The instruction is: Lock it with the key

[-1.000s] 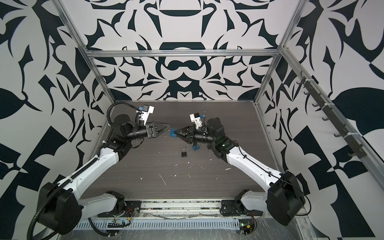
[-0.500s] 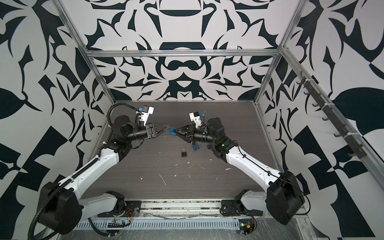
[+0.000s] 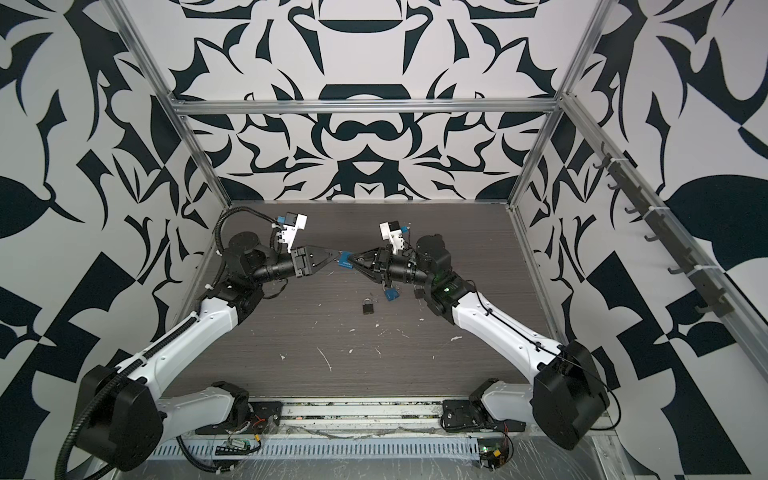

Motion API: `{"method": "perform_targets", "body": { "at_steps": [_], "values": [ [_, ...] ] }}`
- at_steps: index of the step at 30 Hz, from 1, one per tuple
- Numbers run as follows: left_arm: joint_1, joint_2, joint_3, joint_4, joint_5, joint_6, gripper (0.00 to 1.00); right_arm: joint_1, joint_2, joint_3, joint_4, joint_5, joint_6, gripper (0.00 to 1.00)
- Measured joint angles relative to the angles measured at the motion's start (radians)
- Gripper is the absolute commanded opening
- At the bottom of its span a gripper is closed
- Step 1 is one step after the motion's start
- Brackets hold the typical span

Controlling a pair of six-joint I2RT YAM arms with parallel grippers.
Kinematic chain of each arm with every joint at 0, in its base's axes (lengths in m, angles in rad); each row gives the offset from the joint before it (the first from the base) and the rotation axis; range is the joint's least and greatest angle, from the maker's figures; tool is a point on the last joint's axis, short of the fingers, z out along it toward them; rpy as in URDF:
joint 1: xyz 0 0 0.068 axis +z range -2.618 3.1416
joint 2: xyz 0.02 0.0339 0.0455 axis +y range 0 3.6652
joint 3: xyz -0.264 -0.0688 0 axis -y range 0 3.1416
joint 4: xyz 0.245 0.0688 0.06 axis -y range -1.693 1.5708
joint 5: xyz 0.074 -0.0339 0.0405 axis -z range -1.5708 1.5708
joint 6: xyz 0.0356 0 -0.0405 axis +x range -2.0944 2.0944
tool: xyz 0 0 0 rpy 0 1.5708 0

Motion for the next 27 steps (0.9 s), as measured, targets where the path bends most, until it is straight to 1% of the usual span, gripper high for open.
{"method": "perform_targets", "body": {
  "at_steps": [4,5,7,8,12,21,27],
  "values": [
    [0.0,-0.004,-0.001,0.0,-0.015,-0.002,0.17,-0.006,0.0,-0.002,0.003,-0.004,0.0,0.0],
    [0.0,-0.006,-0.004,0.001,-0.019,-0.003,0.13,-0.008,0.0,-0.004,0.003,-0.006,0.0,0.0],
    [0.0,-0.012,-0.015,0.006,-0.02,-0.009,0.02,-0.01,0.0,-0.007,-0.001,-0.01,-0.003,0.0],
    [0.0,-0.018,-0.018,0.005,-0.014,-0.014,0.0,-0.015,0.0,-0.011,0.0,-0.012,-0.006,0.0],
    [0.0,-0.031,-0.021,0.004,-0.014,-0.035,0.0,-0.021,0.0,-0.011,0.001,-0.026,-0.05,0.0],
    [-0.003,-0.073,-0.041,-0.002,-0.015,-0.079,0.0,-0.019,-0.013,-0.006,-0.032,-0.052,-0.232,0.0],
    [-0.006,-0.111,-0.07,0.0,-0.014,-0.114,0.0,-0.013,-0.029,-0.003,-0.077,-0.056,-0.323,0.0]
  ]
}}
